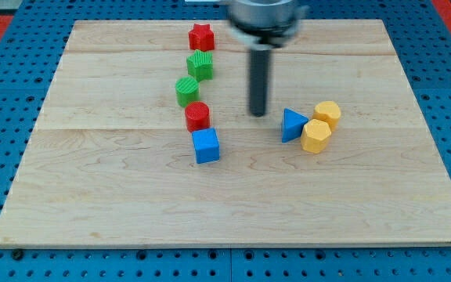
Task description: Move the green star diagonally left of the red star
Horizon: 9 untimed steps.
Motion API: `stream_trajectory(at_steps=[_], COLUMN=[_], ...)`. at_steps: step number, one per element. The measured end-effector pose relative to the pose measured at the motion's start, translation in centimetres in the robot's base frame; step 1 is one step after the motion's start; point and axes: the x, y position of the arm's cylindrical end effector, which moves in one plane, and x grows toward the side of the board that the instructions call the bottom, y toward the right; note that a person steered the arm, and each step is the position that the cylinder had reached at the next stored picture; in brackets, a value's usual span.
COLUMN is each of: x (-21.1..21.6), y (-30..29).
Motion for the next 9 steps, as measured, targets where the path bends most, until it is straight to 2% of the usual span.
stream_trajectory(at_steps=[1,2,4,6,9], x=[-1.2,-1.2,-2.1,-6.1,-6.9], y=[3.0,3.3,3.3,0.5,0.4])
